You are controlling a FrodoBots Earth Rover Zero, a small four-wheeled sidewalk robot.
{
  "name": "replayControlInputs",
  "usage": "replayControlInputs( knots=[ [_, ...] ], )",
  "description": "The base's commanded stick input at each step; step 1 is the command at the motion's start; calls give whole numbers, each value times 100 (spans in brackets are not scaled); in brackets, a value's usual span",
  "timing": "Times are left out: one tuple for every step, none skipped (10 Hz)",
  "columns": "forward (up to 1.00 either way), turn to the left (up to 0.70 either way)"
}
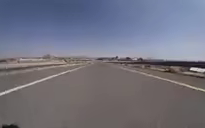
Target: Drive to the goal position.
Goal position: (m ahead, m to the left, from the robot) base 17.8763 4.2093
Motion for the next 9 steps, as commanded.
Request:
replayControlInputs(
  knots=[
    [100,0],
    [100,0],
    [100,0],
    [100,0],
    [100,0],
    [100,0],
    [100,0],
    [100,0],
    [100,0]
  ],
)
